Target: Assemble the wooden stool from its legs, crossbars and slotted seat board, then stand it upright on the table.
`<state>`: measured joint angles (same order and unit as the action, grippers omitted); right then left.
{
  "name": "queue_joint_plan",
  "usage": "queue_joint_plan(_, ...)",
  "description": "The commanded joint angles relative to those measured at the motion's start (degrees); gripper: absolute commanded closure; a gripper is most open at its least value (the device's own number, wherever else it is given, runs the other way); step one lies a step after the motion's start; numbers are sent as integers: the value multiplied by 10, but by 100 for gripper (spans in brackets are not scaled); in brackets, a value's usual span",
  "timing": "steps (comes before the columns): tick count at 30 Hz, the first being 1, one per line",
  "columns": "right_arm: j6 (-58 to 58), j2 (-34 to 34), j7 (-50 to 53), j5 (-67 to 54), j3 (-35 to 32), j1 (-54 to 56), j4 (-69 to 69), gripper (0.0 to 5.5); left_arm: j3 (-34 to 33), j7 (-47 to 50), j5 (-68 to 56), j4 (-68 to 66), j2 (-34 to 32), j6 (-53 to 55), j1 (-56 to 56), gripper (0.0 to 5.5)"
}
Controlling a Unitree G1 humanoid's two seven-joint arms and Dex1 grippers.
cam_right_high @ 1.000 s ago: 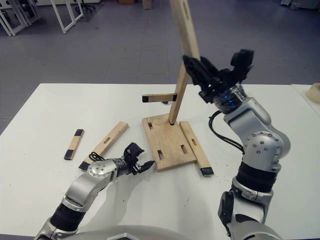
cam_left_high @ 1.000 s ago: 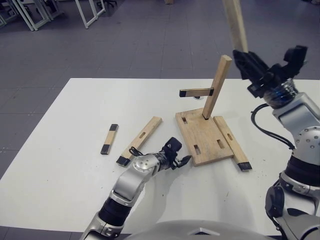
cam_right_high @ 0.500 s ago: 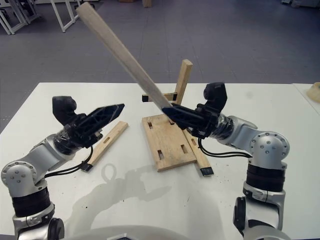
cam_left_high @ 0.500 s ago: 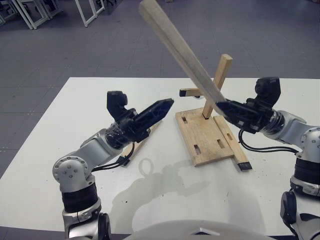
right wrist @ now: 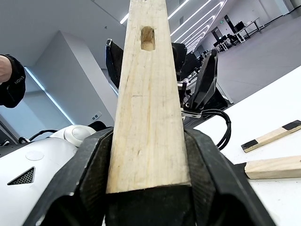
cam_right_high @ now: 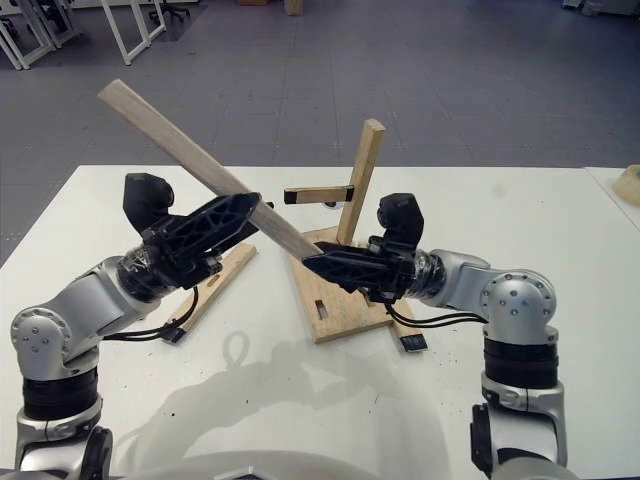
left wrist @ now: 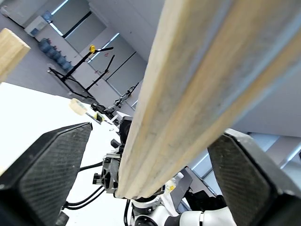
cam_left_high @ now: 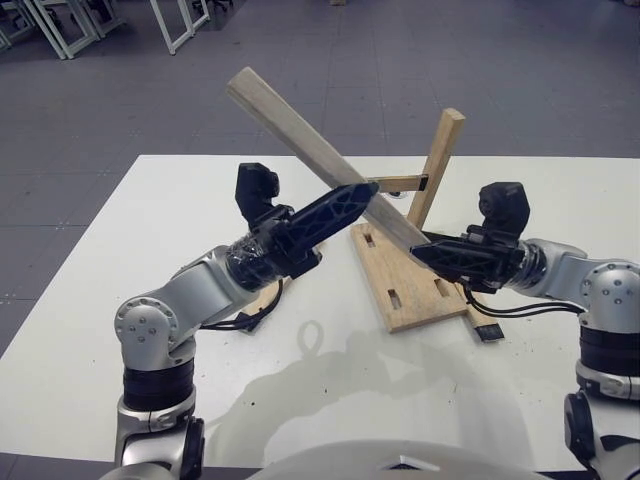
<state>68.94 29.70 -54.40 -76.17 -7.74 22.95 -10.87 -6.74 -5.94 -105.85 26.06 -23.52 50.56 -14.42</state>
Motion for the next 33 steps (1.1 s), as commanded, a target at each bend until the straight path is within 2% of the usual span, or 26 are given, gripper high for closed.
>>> queue_joint_plan(1, -5, 9, -4, 9, 4, 2, -3, 346, 7, -34, 53, 9, -17, -7, -7, 150)
queue_joint_plan(12, -16, 16, -22, 48, 14, -4, 5, 346, 13, -72, 87, 6, -24, -15, 5, 331)
queue_joint_plan(18, -23, 21, -27, 64, 19, -10, -2, 346, 15, -77, 83, -4, -31, -10, 8, 336)
queue_joint_plan(19, -27, 24, -28, 72, 21, -11, -4, 308, 14, -77, 86, -8, -32, -10, 8, 336)
queue_joint_plan(20, -29, 25, -30, 76, 22, -12, -5, 303, 13, -78, 88, -14, -33, -11, 8, 336)
queue_joint_plan(22, -40, 34, -42, 91, 25, -14, -9, 257, 6, -78, 93, -26, -34, -14, 8, 338)
queue_joint_plan(25, -88, 79, -79, 166, 50, -28, -4, 197, -19, -94, 105, -41, -51, -18, 8, 339)
queue_joint_plan(29, -197, 161, -153, 305, 106, -59, 33, 193, -73, -134, 178, -77, -94, -41, -3, 340)
queue_joint_plan(30, -220, 164, -152, 331, 111, -61, 44, 193, -76, -145, 203, -81, -103, -45, -3, 340)
queue_joint_plan(33, -284, 134, -55, 437, 132, -47, 91, 193, -54, -168, 320, -85, -107, -80, 4, 340)
